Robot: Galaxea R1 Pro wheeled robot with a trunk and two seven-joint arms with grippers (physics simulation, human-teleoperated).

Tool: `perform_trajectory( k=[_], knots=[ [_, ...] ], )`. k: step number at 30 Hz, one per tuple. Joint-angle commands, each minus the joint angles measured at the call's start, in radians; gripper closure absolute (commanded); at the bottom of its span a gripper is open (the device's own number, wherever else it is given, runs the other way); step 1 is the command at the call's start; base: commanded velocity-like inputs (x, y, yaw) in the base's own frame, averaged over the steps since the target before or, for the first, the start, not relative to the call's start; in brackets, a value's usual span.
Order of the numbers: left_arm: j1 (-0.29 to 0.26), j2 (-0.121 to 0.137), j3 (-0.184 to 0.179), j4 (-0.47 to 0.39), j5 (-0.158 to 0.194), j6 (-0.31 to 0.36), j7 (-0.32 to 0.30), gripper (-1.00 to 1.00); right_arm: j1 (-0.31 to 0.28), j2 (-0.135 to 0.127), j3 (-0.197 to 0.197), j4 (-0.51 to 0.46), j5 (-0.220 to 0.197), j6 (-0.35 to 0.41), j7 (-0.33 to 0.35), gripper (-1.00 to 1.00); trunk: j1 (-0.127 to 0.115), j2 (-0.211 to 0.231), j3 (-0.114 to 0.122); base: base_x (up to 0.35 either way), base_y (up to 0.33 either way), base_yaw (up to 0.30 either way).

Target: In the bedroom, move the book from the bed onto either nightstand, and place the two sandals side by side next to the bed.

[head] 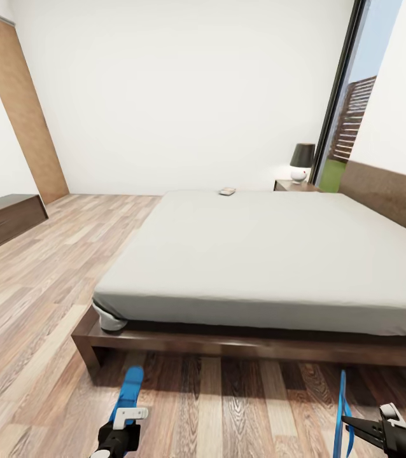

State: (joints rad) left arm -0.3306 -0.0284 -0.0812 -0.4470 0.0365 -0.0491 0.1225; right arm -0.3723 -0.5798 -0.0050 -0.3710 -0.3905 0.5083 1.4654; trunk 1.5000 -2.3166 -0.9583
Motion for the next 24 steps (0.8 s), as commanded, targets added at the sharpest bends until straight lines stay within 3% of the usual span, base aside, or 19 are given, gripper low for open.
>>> perform_trajectory(
  k=[1, 10, 24],
  knots=[
    [-0.001, 0.001, -0.008, 0.001, 0.003, -0.003, 0.009, 1.00, 0.000, 0.000, -0.001, 0.000, -0.002, 0.010, 0.003, 1.00, 0.004, -0.008, -0.004, 0.000, 0.000, 0.000],
    [-0.001, 0.001, -0.008, 0.001, 0.003, -0.003, 0.010, 1.00, 0.000, 0.000, -0.001, 0.000, -0.002, 0.010, 0.001, 1.00, 0.038, -0.071, -0.032, 0.000, 0.000, 0.000],
    [0.002, 0.006, 0.041, -0.007, 0.016, -0.083, 0.014, 1.00, 0.000, 0.003, -0.002, 0.000, -0.001, 0.004, 0.000, 1.00, 0.038, -0.070, -0.032, 0.000, 0.000, 0.000]
  ],
)
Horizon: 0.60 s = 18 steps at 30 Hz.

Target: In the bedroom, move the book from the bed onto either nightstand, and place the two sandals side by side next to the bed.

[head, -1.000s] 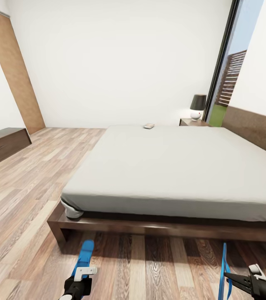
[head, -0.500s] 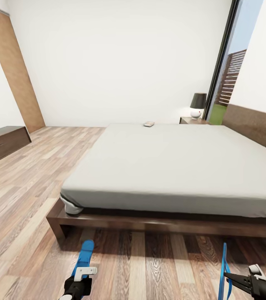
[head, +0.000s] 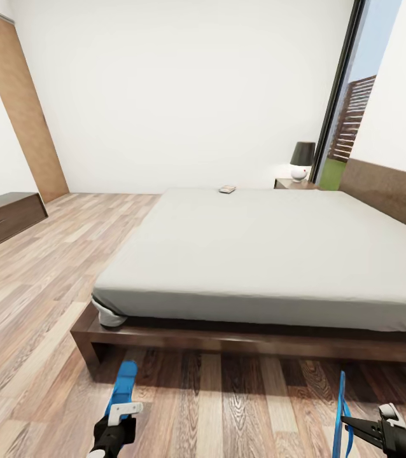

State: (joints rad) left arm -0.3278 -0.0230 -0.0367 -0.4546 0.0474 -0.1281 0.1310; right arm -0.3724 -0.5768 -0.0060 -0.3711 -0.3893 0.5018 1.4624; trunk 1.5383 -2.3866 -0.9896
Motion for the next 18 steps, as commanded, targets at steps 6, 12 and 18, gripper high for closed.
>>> perform_trajectory(
  k=[6, 12, 18],
  knots=[
    [0.000, 0.001, -0.003, 0.002, 0.005, -0.008, 0.005, 1.00, 0.000, 0.000, 0.000, 0.000, -0.002, 0.011, 0.003, 1.00, 0.023, -0.042, -0.020, 0.000, 0.000, 0.000],
    [0.000, 0.000, -0.003, 0.002, 0.005, -0.008, 0.004, 1.00, 0.000, -0.001, -0.003, 0.000, -0.002, 0.010, 0.002, 1.00, 0.034, -0.063, -0.029, 0.000, 0.000, 0.000],
    [0.000, 0.000, -0.003, 0.004, 0.005, -0.008, 0.004, 1.00, -0.003, -0.004, -0.037, -0.001, -0.003, 0.020, -0.002, 1.00, 0.042, -0.077, -0.035, 0.000, 0.000, 0.000]
  ],
)
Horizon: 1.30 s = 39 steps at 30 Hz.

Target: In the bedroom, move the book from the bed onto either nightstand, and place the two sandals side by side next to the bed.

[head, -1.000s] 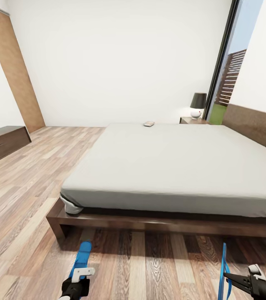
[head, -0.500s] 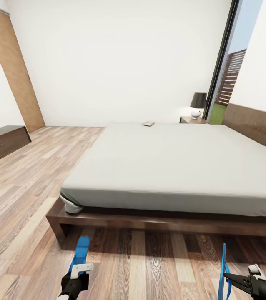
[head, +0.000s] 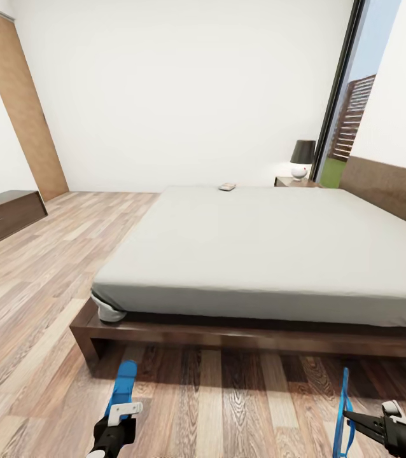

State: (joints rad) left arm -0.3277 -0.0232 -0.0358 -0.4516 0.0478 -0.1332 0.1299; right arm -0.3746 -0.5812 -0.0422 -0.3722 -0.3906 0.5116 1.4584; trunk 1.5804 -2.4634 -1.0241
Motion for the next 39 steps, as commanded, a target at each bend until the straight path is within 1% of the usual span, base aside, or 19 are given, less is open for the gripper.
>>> perform_trajectory(
  k=[1, 2, 6, 9, 13, 17, 19, 22, 24, 25, 26, 27, 28, 29, 30, 32, 35, 39],
  knots=[
    [-0.001, 0.000, -0.004, 0.001, 0.004, -0.003, 0.005, 1.00, -0.001, 0.000, -0.010, 0.000, -0.002, 0.012, 0.002, 1.00, 0.004, -0.008, -0.004, 0.000, 0.000, 0.000],
    [-0.001, 0.000, -0.004, 0.001, 0.004, -0.003, 0.005, 1.00, -0.001, -0.001, -0.025, 0.000, -0.003, 0.020, 0.000, 1.00, 0.008, -0.015, -0.007, 0.000, 0.000, 0.000],
    [-0.001, 0.001, -0.004, 0.001, 0.004, -0.003, 0.005, 1.00, -0.003, -0.002, -0.057, -0.002, -0.002, 0.061, -0.002, 1.00, 0.020, -0.037, -0.020, 0.000, 0.000, 0.000],
    [-0.001, 0.003, -0.003, 0.000, 0.004, -0.003, 0.000, 1.00, -0.003, -0.001, -0.064, -0.005, -0.002, 0.068, -0.004, 1.00, 0.021, -0.038, -0.032, 0.000, 0.000, 0.000],
    [-0.001, 0.006, -0.003, -0.005, 0.004, -0.002, -0.004, 1.00, -0.003, 0.000, -0.065, -0.007, -0.002, 0.070, -0.003, 1.00, 0.021, -0.038, -0.032, 0.000, 0.000, 0.000],
    [-0.001, 0.007, -0.003, -0.032, 0.003, 0.003, -0.052, 1.00, -0.003, 0.000, -0.065, -0.007, -0.002, 0.070, -0.003, 1.00, 0.021, -0.038, -0.032, 0.000, 0.000, 0.000],
    [-0.002, 0.017, -0.002, -0.046, 0.003, 0.021, -0.079, 1.00, -0.003, 0.000, -0.065, -0.007, -0.002, 0.070, -0.003, 1.00, 0.021, -0.038, -0.032, 0.000, 0.000, 0.000],
    [-0.005, 0.037, -0.002, -0.073, 0.003, 0.098, -0.094, 1.00, -0.003, 0.000, -0.065, -0.007, -0.002, 0.070, -0.003, 1.00, 0.021, -0.038, -0.032, 0.000, 0.000, 0.000],
    [-0.006, 0.047, -0.002, -0.090, 0.003, 0.123, -0.103, 1.00, -0.003, 0.000, -0.065, -0.007, -0.002, 0.070, -0.002, 1.00, 0.021, -0.038, -0.032, 0.000, 0.000, 0.000],
    [-0.008, 0.065, -0.003, -0.096, 0.003, 0.132, -0.115, 1.00, -0.003, 0.000, -0.065, -0.007, -0.002, 0.070, -0.002, 1.00, 0.021, -0.038, -0.032, 0.000, 0.000, 0.000],
    [-0.009, 0.077, -0.003, -0.098, 0.003, 0.136, -0.126, 1.00, -0.003, 0.000, -0.065, -0.007, -0.002, 0.070, -0.002, 1.00, 0.021, -0.038, -0.032, 0.000, 0.000, 0.000],
    [-0.010, 0.094, -0.003, -0.101, 0.002, 0.141, -0.152, 1.00, -0.003, 0.000, -0.065, -0.007, -0.002, 0.070, -0.002, 1.00, 0.021, -0.038, -0.032, 0.000, 0.000, 0.000],
    [-0.011, 0.102, -0.003, -0.102, 0.001, 0.154, -0.168, 1.00, -0.003, 0.000, -0.065, -0.007, -0.002, 0.070, -0.002, 1.00, 0.021, -0.038, -0.032, 0.000, 0.000, 0.000],
    [-0.012, 0.103, -0.003, -0.103, 0.001, 0.160, -0.171, 1.00, -0.003, 0.000, -0.064, -0.007, -0.002, 0.070, -0.002, 1.00, 0.021, -0.038, -0.032, 0.000, 0.000, 0.000],
    [-0.015, 0.107, -0.003, -0.103, 0.000, 0.184, -0.177, 1.00, -0.003, 0.000, -0.064, -0.007, -0.002, 0.070, -0.002, 1.00, 0.021, -0.038, -0.032, 0.000, 0.000, 0.000],
    [-0.019, 0.121, -0.003, -0.104, -0.003, 0.214, -0.183, 1.00, -0.003, 0.000, -0.065, -0.007, -0.002, 0.070, -0.001, 1.00, 0.021, -0.038, -0.032, 0.000, 0.000, 0.000],
    [-0.020, 0.129, -0.003, -0.103, -0.003, 0.222, -0.187, 1.00, -0.003, 0.000, -0.064, -0.019, -0.002, 0.070, -0.002, 1.00, 0.023, -0.038, -0.044, 0.000, 0.000, 0.000],
    [-0.020, 0.130, -0.004, -0.100, -0.004, 0.224, -0.188, 1.00, -0.003, 0.000, -0.064, -0.030, -0.002, 0.070, -0.003, 1.00, 0.024, -0.039, -0.059, 0.000, 0.000, 0.000]
  ],
)
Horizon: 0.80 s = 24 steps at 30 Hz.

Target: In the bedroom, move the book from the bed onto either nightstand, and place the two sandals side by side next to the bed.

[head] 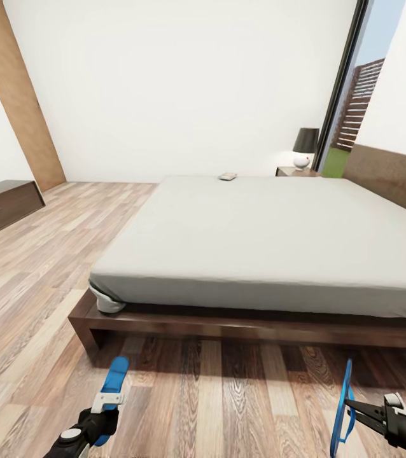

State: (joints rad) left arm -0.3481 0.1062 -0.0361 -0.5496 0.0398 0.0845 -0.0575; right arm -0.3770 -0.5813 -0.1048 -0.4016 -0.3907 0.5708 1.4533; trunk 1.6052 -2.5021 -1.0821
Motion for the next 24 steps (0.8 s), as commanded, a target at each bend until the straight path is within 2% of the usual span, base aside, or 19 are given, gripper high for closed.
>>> perform_trajectory(
  k=[1, 24],
  knots=[
    [0.000, 0.001, -0.004, -0.002, 0.003, 0.006, -0.001, 1.00, 0.000, 0.000, -0.001, -0.001, -0.002, 0.011, 0.002, 1.00, 0.000, -0.001, -0.005, 0.000, 0.000, 0.000],
    [0.000, -0.005, -0.007, -0.003, 0.008, 0.003, 0.003, 1.00, 0.000, 0.000, -0.001, -0.006, -0.001, 0.011, 0.002, 1.00, 0.011, -0.006, -0.094, 0.000, 0.000, 0.000]
  ],
)
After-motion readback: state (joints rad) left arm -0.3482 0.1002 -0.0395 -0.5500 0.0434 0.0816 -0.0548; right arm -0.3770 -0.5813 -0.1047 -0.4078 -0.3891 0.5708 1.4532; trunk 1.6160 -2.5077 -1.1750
